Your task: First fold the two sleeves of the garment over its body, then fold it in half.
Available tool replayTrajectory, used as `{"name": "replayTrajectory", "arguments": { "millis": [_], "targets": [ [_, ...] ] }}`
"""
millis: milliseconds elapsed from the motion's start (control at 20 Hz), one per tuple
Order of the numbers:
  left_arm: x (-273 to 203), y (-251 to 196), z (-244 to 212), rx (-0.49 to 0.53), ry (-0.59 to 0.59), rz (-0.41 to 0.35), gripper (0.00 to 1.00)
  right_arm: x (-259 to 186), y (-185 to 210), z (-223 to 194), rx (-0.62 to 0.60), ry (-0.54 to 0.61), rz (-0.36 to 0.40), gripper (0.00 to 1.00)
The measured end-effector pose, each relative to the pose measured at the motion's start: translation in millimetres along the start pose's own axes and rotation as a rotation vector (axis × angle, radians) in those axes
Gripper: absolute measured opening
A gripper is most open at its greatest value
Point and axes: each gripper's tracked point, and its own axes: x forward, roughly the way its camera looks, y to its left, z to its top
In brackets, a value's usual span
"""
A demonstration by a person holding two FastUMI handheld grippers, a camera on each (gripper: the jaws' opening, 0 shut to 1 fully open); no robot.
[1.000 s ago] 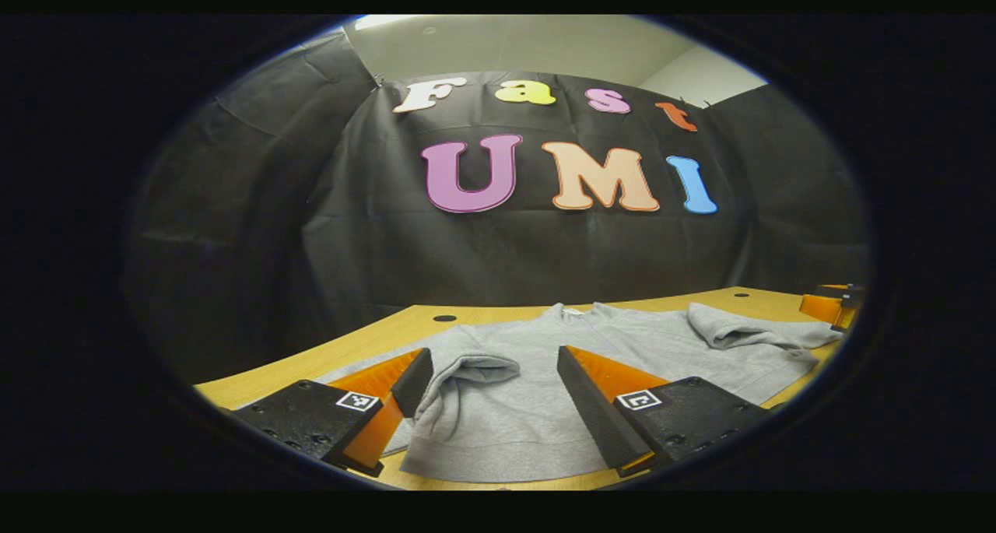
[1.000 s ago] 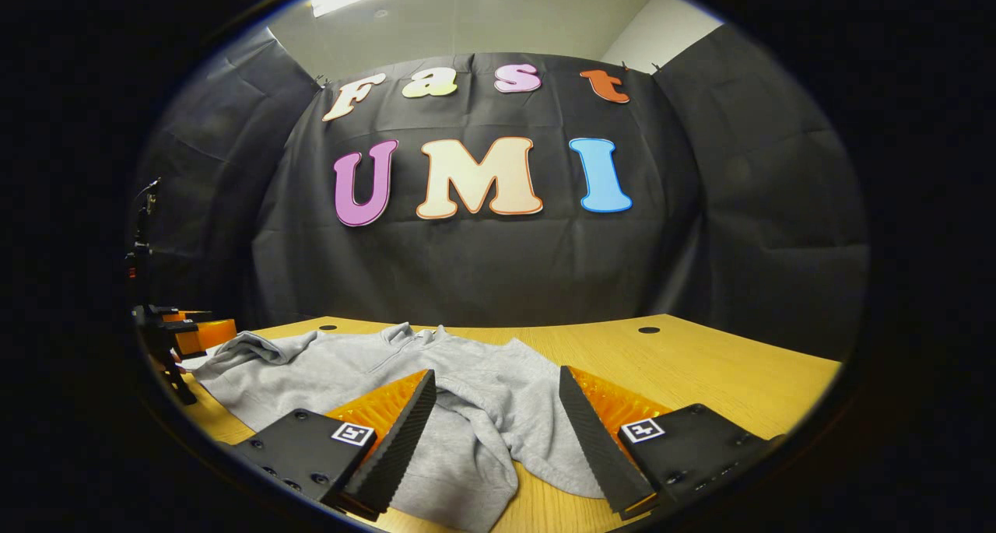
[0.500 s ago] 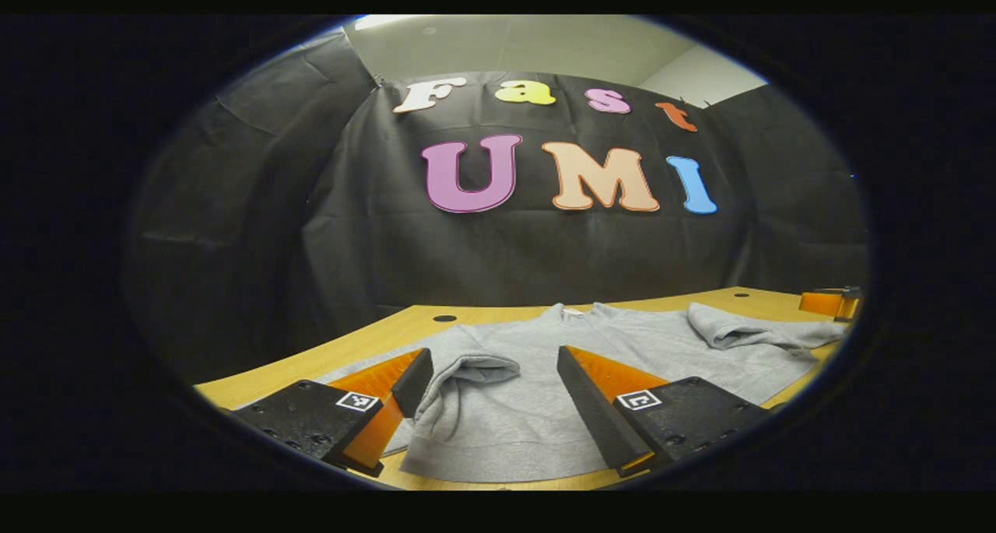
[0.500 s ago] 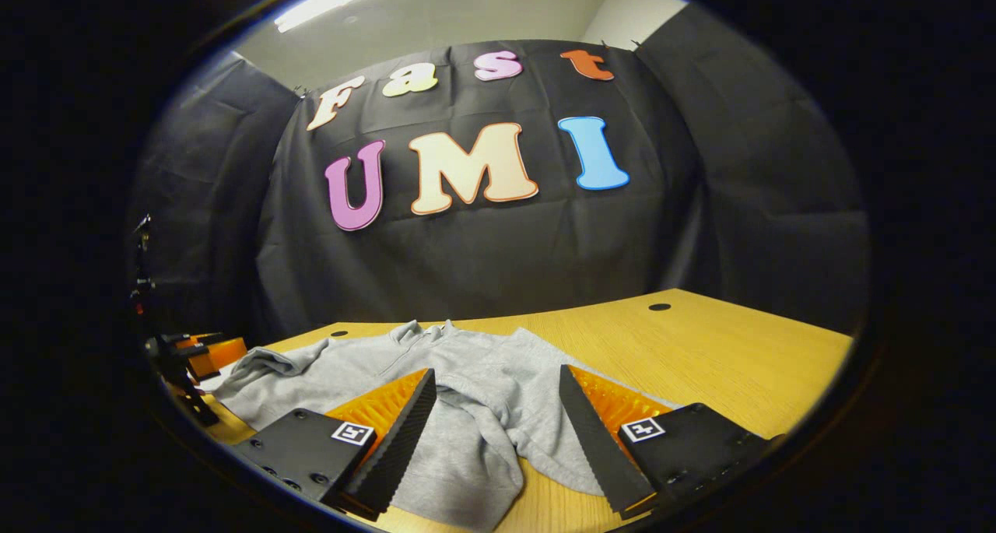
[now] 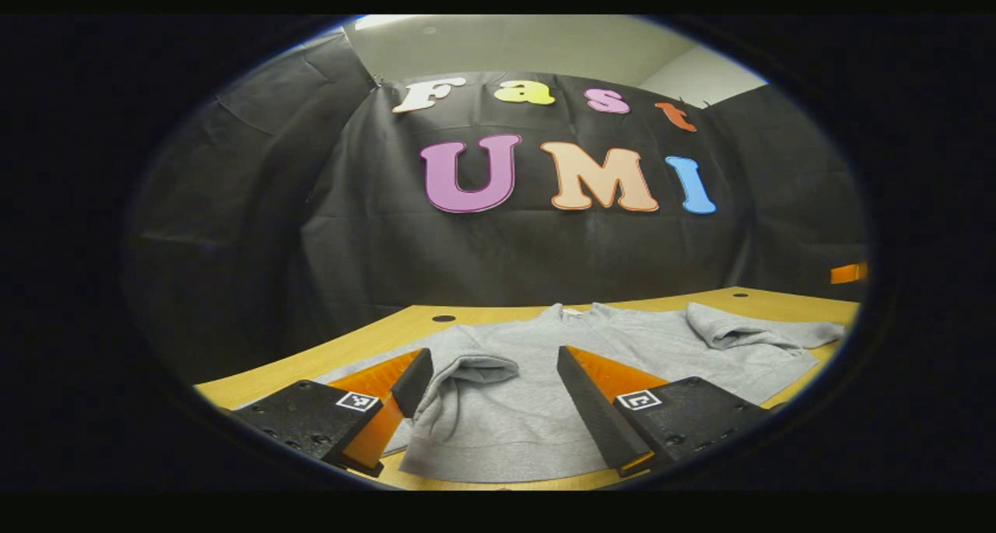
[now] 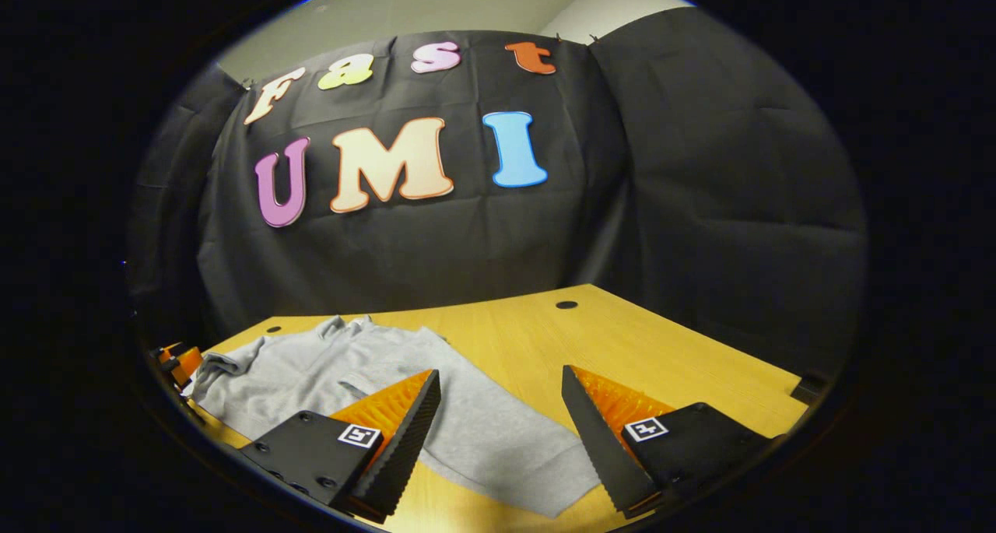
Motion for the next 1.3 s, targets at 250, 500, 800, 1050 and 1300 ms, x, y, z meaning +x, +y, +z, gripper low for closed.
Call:
{"name": "replayTrajectory", "arguments": {
  "millis": [250, 500, 800, 1050, 1300],
  "targets": [
    [0, 0, 0, 0.000, 0.000, -0.001, 0.95, -11, -23, -54, -0.022, 0.192, -0.038, 0.94],
    [0, 0, 1, 0.000, 0.000, -0.001, 0.95, -13, -23, -86, -0.060, 0.319, -0.039, 0.98],
    [0, 1, 0, 0.000, 0.000, -0.001, 0.95, -15, -23, -107, -0.066, 0.415, -0.036, 0.94],
    [1, 1, 0, 0.000, 0.000, -0.001, 0.95, -14, -22, -115, -0.087, 0.443, -0.030, 0.98],
    [1, 1, 0, 0.000, 0.000, -0.001, 0.95, -16, -19, -117, -0.092, 0.432, -0.004, 0.95]
  ]
}}
